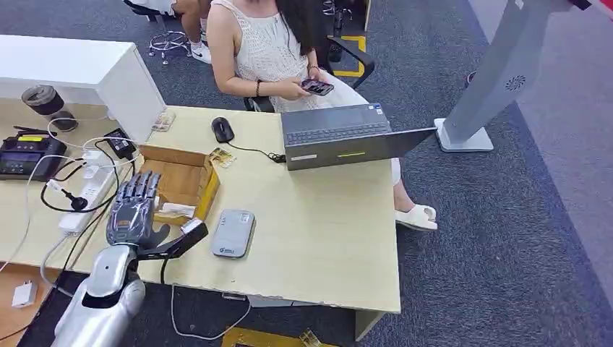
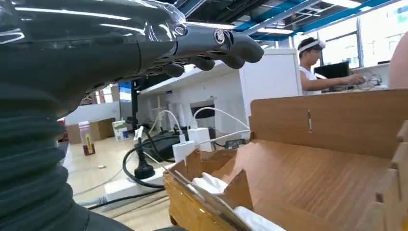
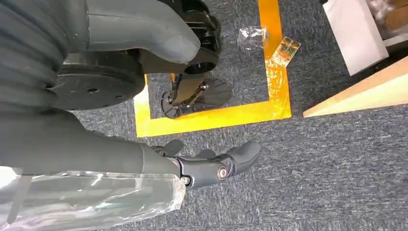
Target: Pass the card to the sensor for recognition and then transmit it.
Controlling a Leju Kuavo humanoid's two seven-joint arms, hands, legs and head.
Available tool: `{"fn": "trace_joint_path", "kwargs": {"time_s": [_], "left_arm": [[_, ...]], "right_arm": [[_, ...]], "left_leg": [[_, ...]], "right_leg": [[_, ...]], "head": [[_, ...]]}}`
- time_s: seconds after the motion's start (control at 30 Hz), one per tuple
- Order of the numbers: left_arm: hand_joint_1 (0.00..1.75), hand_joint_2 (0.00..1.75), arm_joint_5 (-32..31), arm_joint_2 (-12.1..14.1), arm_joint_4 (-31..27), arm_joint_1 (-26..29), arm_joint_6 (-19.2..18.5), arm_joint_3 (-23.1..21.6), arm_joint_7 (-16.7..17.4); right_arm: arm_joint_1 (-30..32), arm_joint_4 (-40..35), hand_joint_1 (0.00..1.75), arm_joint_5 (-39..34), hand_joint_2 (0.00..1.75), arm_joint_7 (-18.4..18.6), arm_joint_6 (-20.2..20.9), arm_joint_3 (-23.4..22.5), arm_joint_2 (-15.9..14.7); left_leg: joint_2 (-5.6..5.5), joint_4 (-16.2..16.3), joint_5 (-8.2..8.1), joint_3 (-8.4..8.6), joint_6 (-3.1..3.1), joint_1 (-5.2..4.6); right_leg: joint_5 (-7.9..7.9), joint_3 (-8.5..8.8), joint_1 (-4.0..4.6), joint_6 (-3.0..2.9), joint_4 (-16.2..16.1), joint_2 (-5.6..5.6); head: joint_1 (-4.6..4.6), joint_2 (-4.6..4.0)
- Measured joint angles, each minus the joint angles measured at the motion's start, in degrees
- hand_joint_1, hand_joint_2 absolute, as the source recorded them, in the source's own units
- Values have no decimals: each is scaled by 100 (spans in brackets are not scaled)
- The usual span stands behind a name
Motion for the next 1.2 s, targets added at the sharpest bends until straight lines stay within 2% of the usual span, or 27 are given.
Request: {"fn": "trace_joint_path", "kwargs": {"time_s": [0.4,0.9,1.2], "left_arm": [[0,175,-7,0,269,-4,31,179,-24],[0,175,-20,-9,389,-35,57,188,-118],[0,175,-79,-109,409,-213,50,186,-133]], "right_arm": [[1,0,0,90,175,42,-2,0,0],[0,2,0,105,175,42,2,0,0],[-4,2,0,107,175,42,9,-2,2]], "left_leg": [[0,0,0,0,0,0],[0,0,0,0,0,0],[0,0,0,0,0,0]], "right_leg": [[0,0,0,0,0,0],[0,-1,0,0,0,0],[2,-1,0,-2,0,0]], "head": [[-2,0],[-2,0],[-2,0]]}}
